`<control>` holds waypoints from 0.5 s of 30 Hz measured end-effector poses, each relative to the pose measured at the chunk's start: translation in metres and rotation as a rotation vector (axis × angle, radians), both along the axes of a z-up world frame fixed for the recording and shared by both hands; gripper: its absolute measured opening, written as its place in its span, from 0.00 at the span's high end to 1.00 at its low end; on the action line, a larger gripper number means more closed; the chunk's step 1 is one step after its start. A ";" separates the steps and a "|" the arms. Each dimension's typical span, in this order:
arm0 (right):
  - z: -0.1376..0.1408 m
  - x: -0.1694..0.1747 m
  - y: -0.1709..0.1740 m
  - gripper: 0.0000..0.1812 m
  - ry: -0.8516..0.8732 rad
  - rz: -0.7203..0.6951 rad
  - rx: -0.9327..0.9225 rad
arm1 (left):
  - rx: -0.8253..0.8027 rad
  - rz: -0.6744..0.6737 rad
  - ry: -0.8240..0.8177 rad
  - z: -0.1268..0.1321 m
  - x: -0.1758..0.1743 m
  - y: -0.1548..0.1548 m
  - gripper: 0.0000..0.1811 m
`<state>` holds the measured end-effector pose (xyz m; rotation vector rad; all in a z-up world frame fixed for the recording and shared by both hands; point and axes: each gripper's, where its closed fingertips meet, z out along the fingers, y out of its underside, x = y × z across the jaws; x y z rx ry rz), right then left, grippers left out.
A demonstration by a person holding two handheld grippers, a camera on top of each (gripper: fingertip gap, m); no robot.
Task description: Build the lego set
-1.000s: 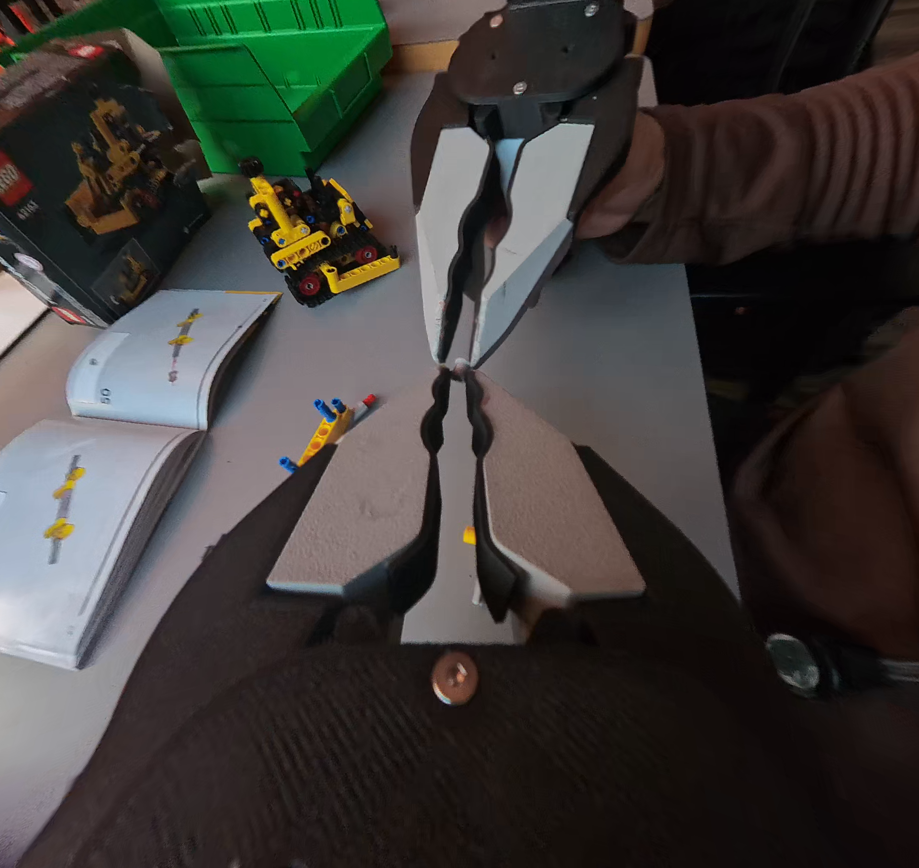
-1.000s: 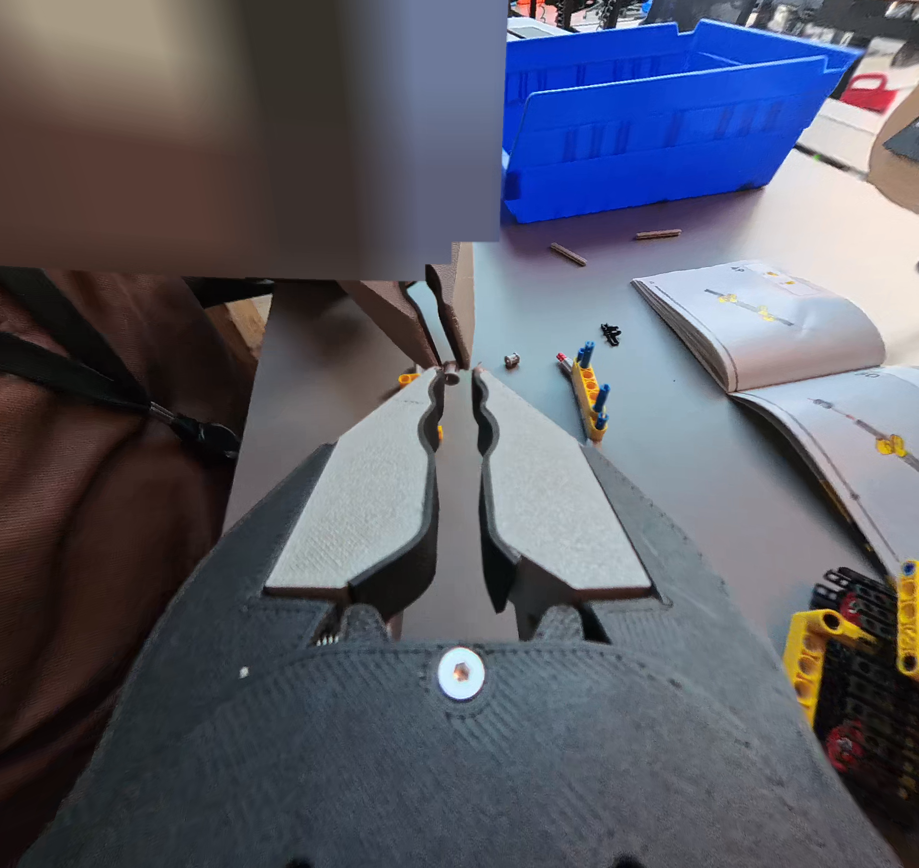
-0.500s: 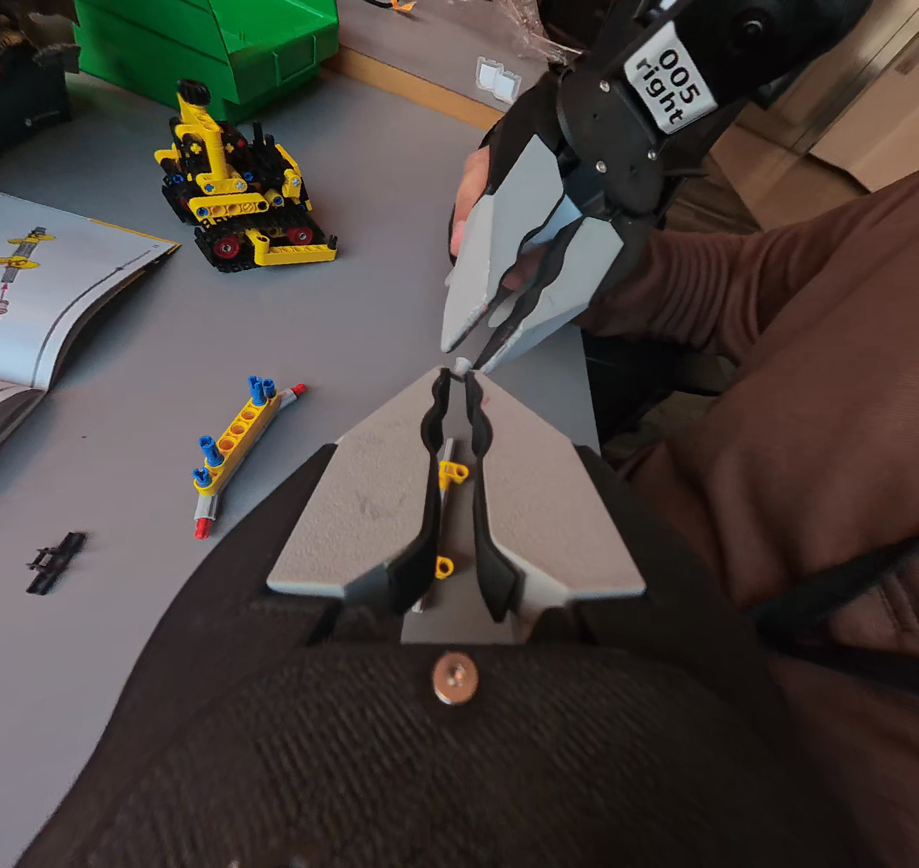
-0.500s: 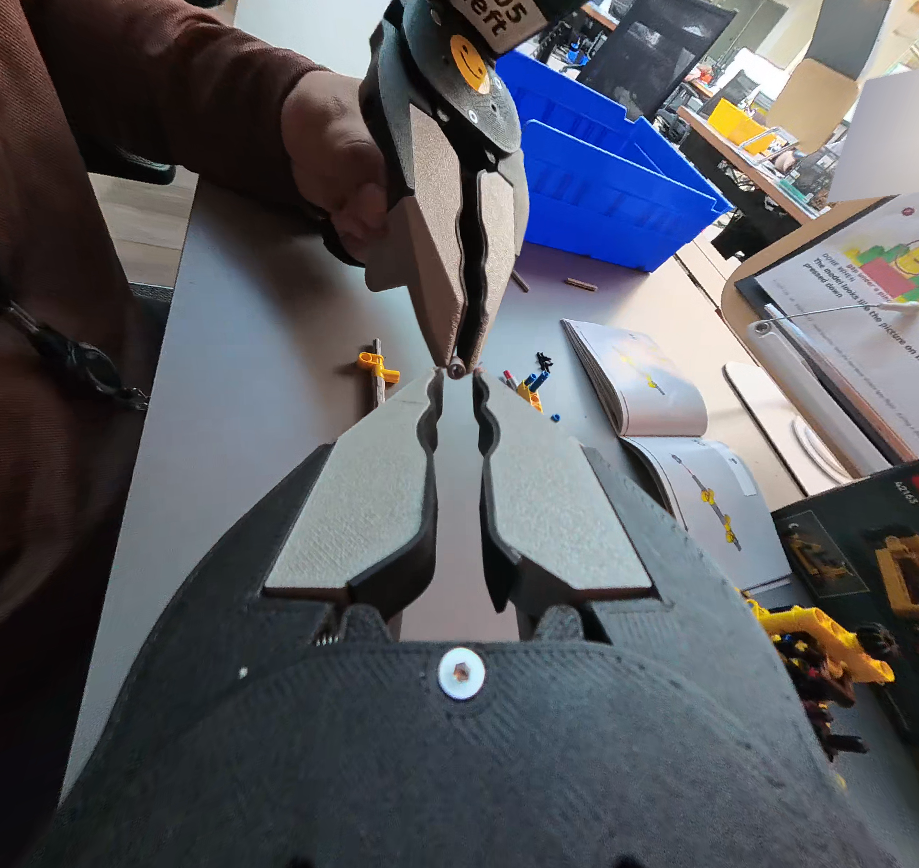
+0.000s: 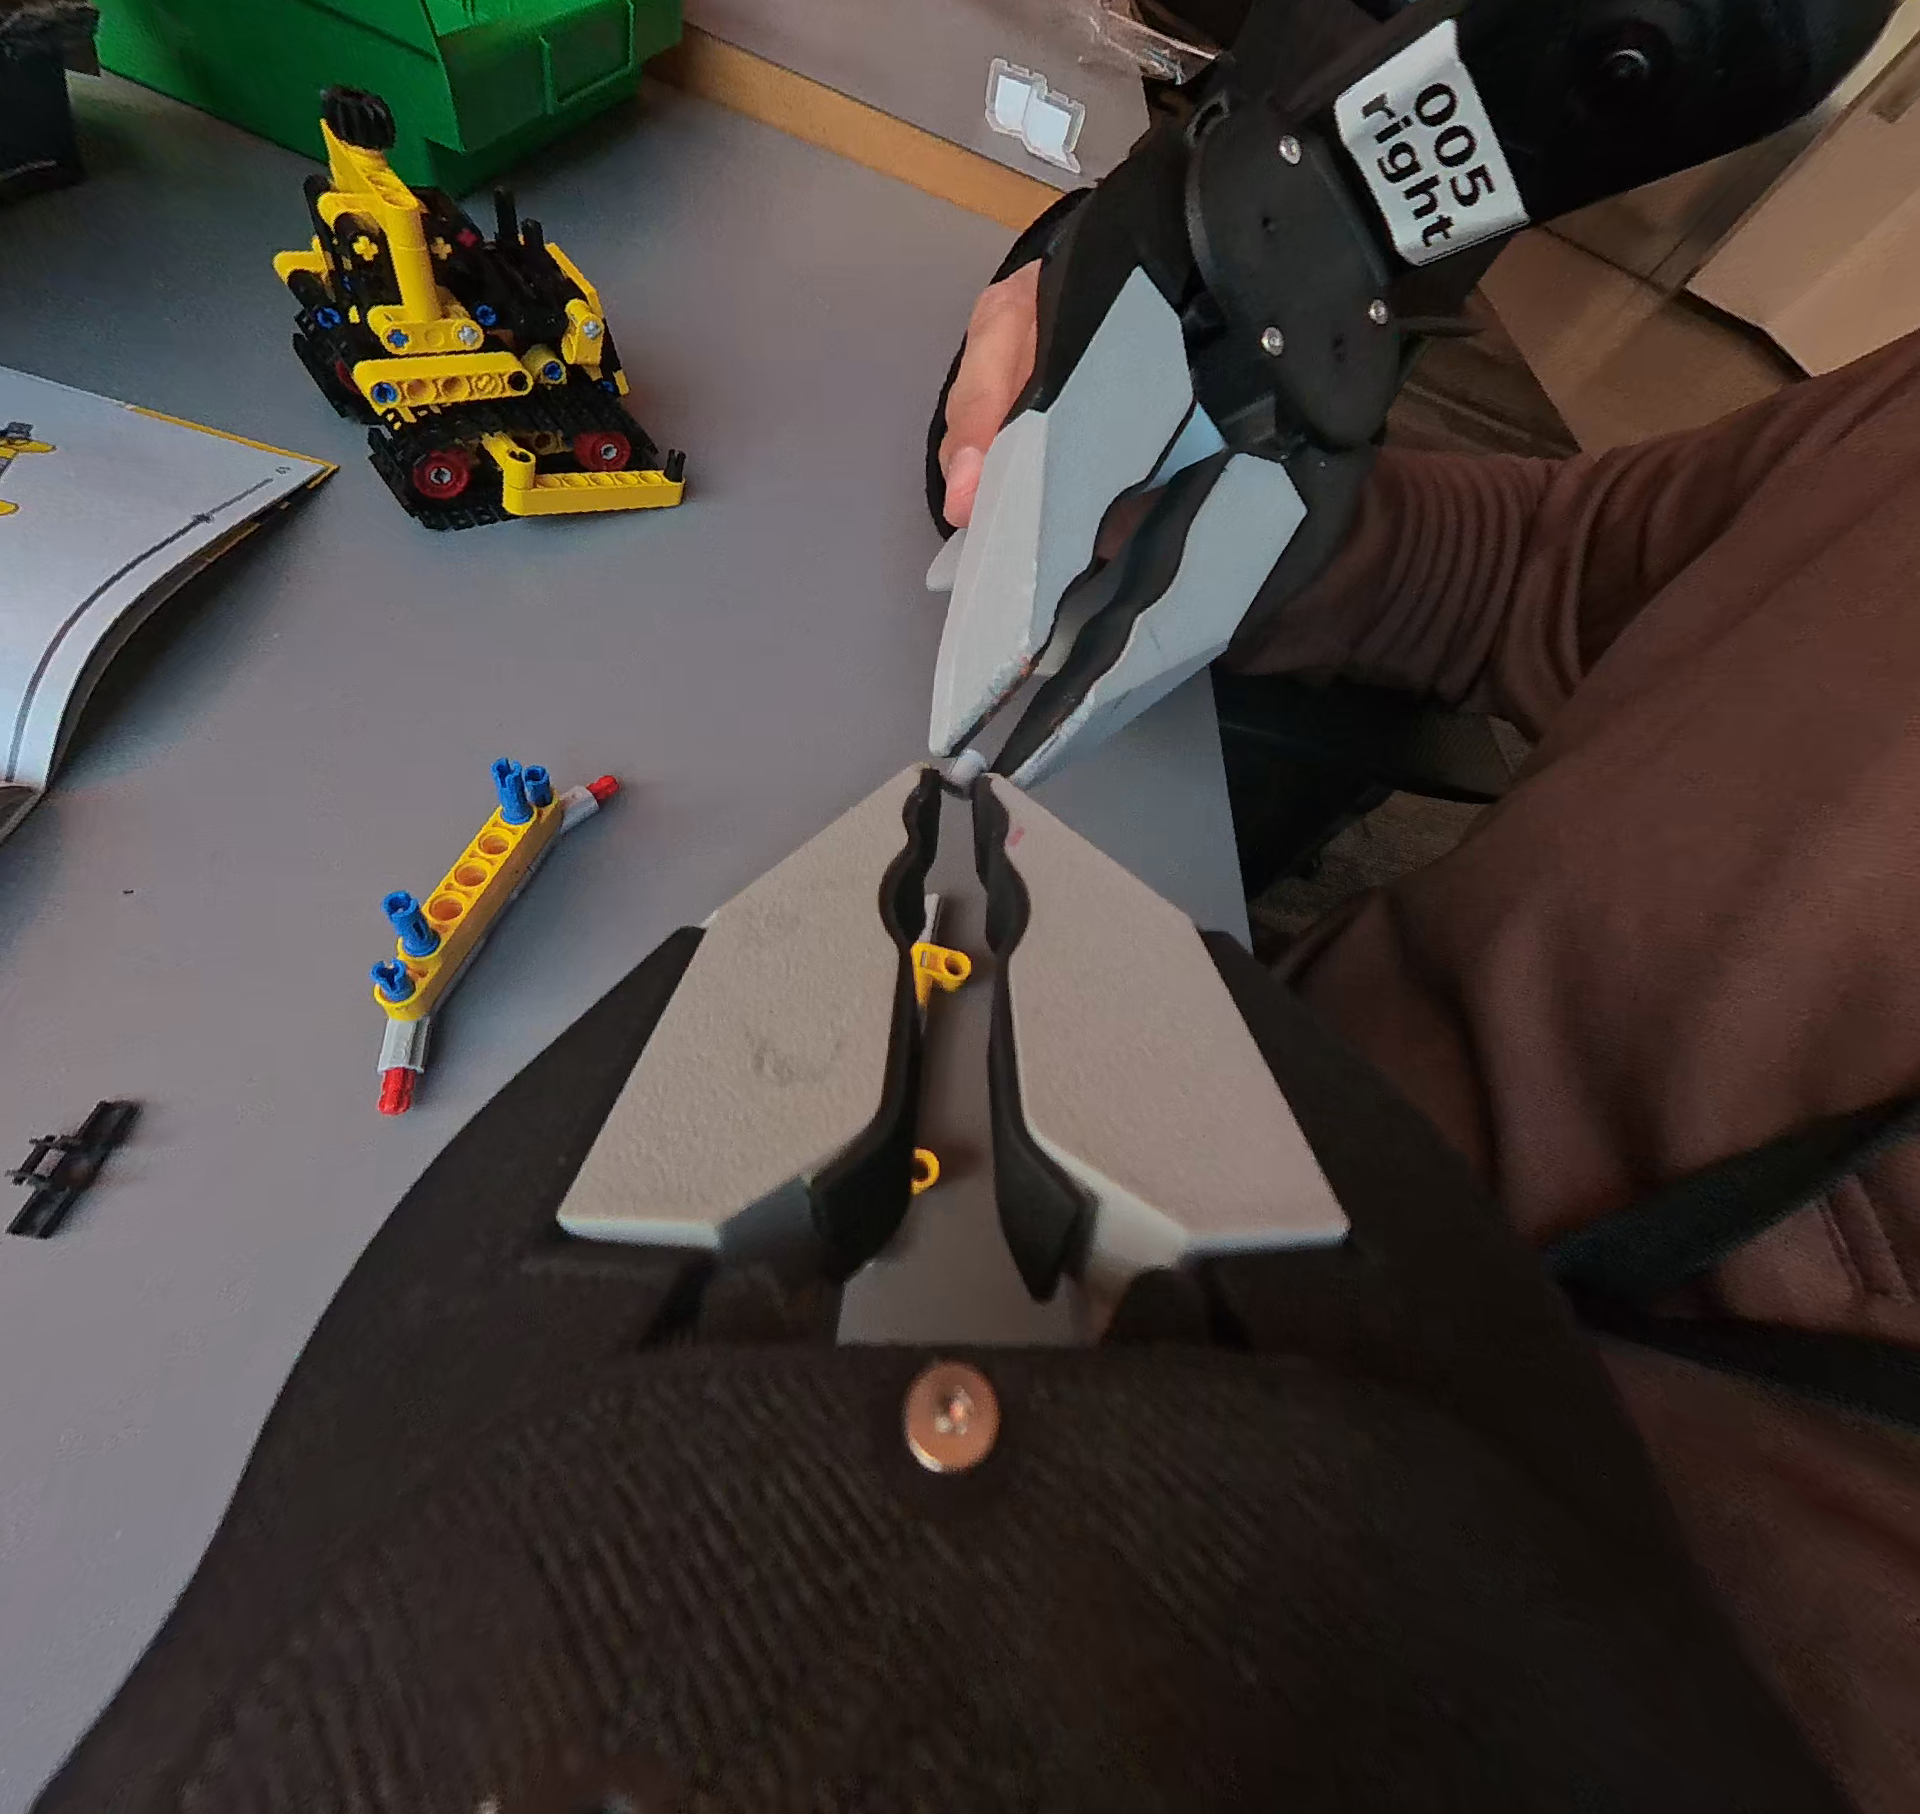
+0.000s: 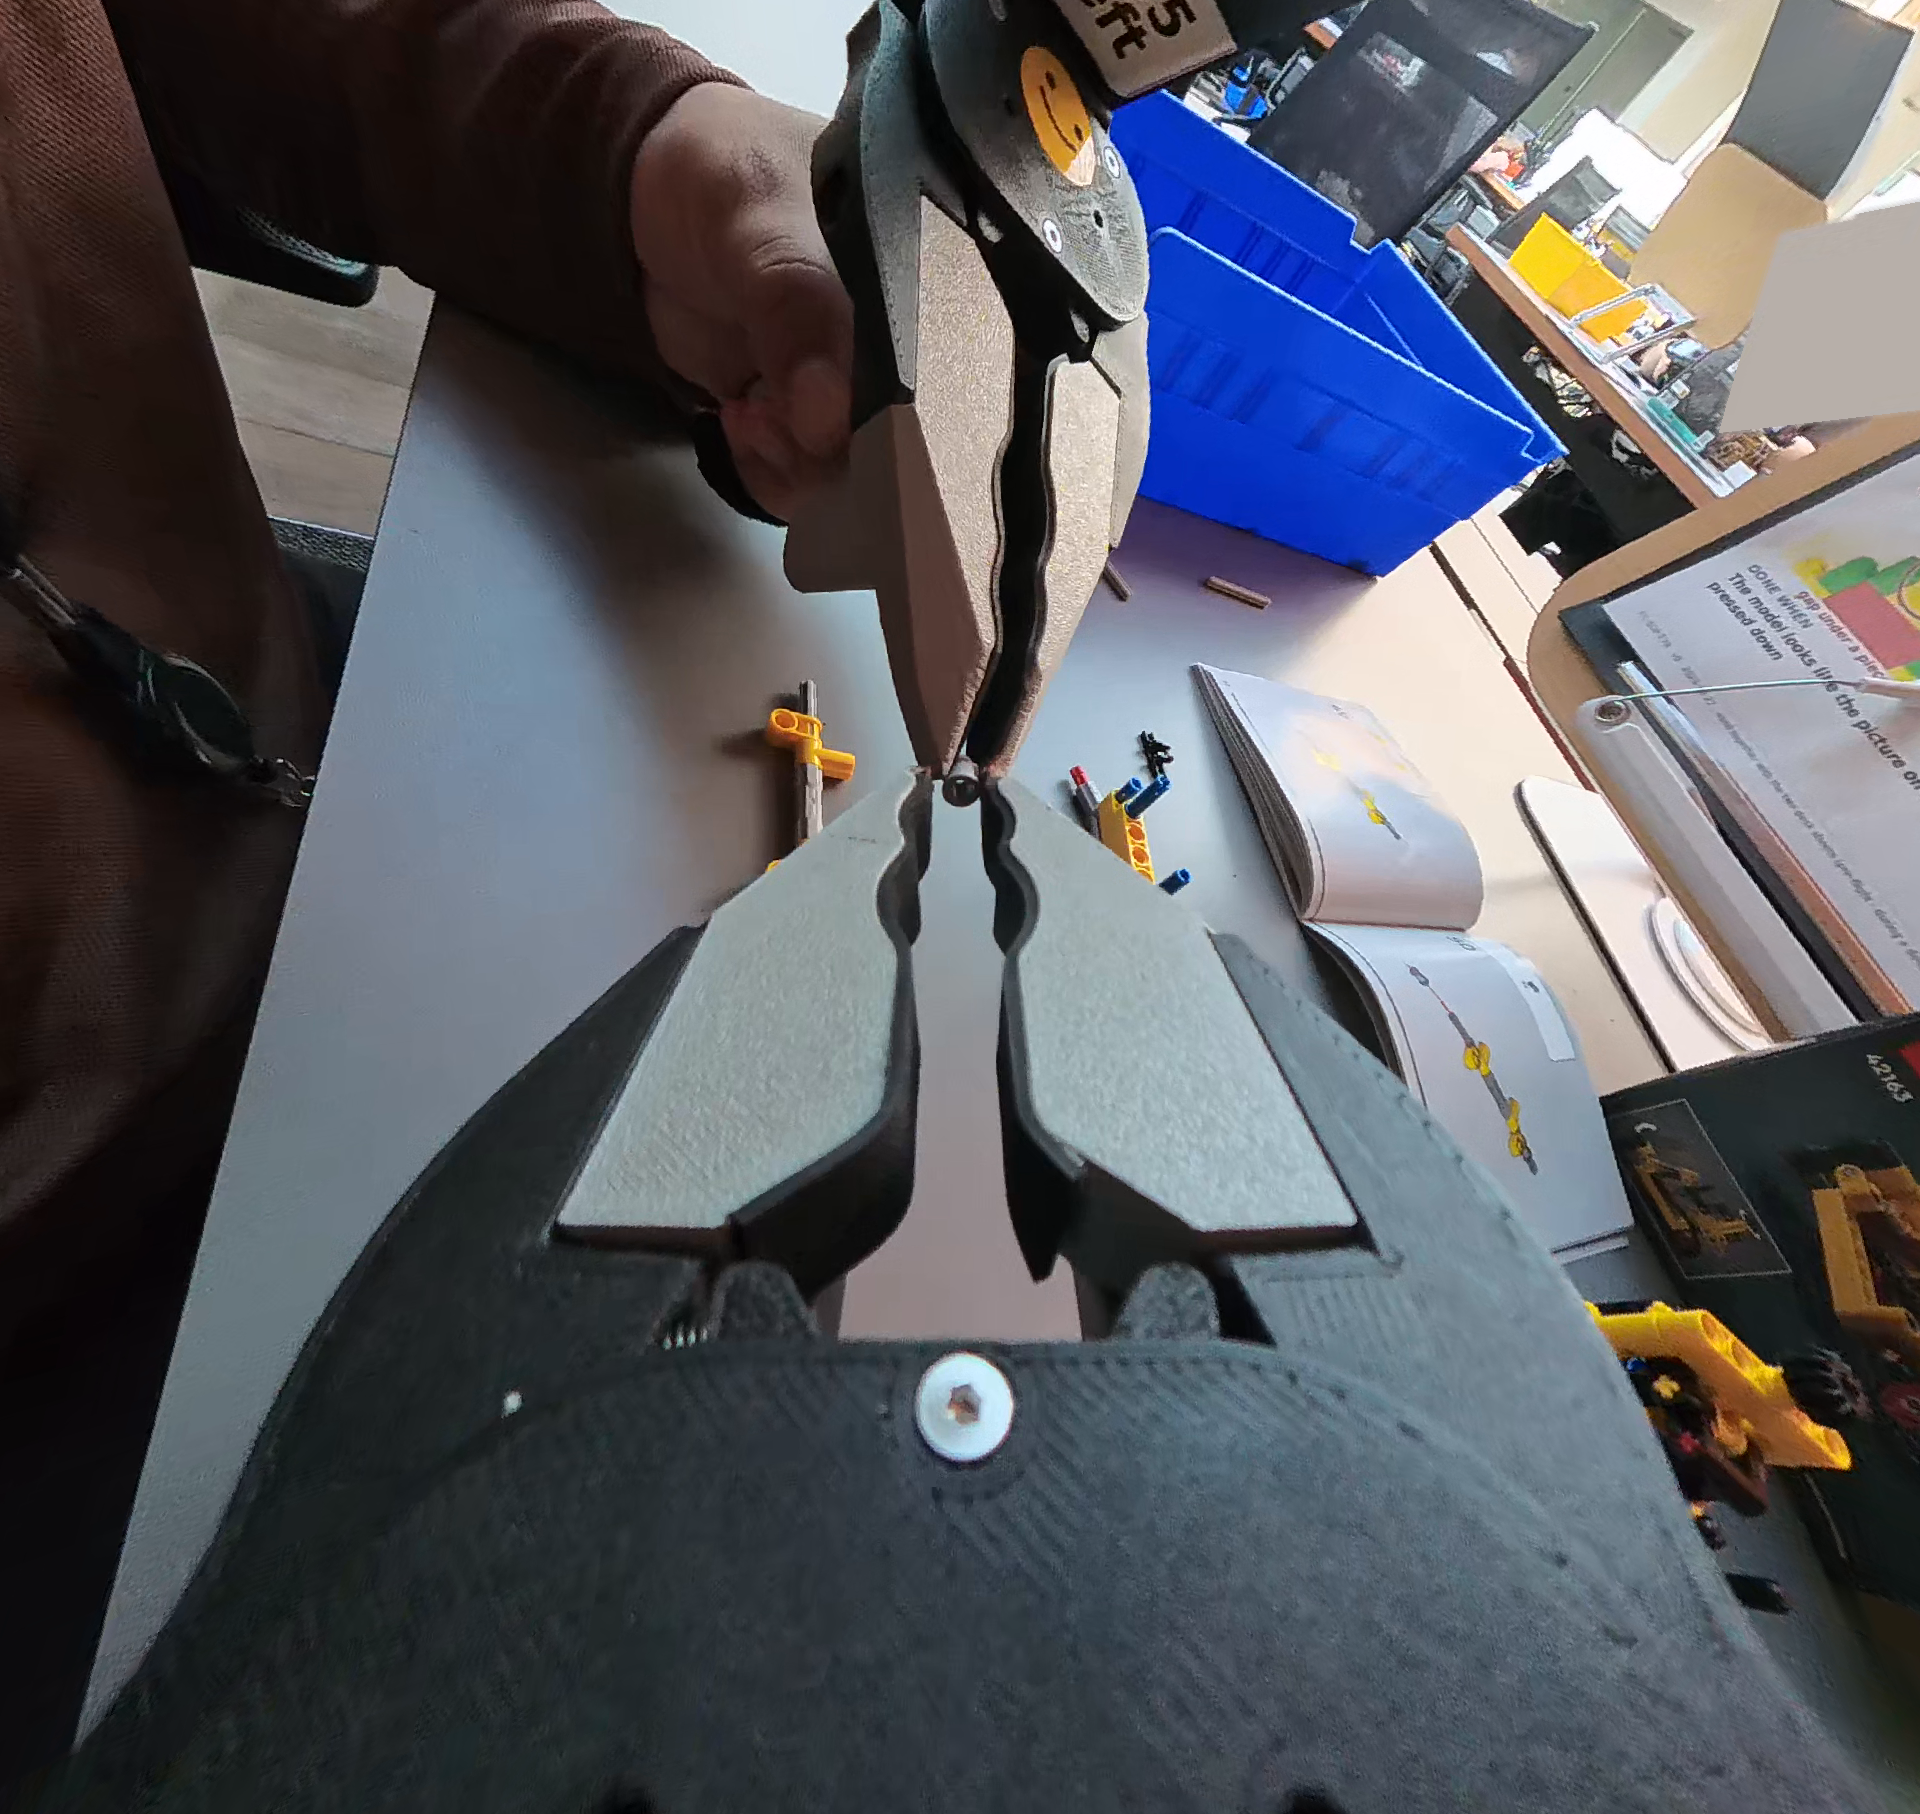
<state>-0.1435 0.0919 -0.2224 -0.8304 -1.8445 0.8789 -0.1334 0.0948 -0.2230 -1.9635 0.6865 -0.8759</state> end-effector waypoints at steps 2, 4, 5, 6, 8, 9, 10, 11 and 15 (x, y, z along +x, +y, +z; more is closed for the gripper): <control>-0.001 0.000 0.000 0.97 -0.005 0.001 0.007 | -0.006 0.001 0.002 -0.001 0.000 0.000 0.98; -0.004 0.000 0.002 0.98 -0.015 -0.003 0.021 | -0.011 0.002 0.015 -0.003 -0.001 0.000 0.98; -0.006 0.000 0.002 0.98 -0.021 -0.003 0.019 | -0.012 0.004 0.027 -0.005 -0.001 0.001 0.98; -0.008 0.000 0.003 0.98 -0.029 -0.004 0.014 | -0.012 0.007 0.042 -0.007 -0.001 0.001 0.98; -0.012 -0.001 0.004 0.98 -0.042 -0.011 0.013 | -0.013 0.019 0.066 -0.011 -0.002 0.003 0.98; -0.013 -0.002 0.005 0.98 -0.047 -0.016 0.014 | -0.014 0.025 0.074 -0.013 -0.002 0.004 0.98; -0.015 -0.002 0.006 0.98 -0.051 -0.021 0.017 | -0.018 0.028 0.078 -0.014 -0.003 0.004 0.98; -0.015 -0.003 0.006 0.98 -0.052 -0.024 0.029 | -0.027 0.029 0.075 -0.014 -0.003 0.004 0.98; -0.016 -0.004 0.006 0.99 -0.042 -0.044 0.083 | -0.063 0.036 0.037 -0.014 -0.004 0.005 0.98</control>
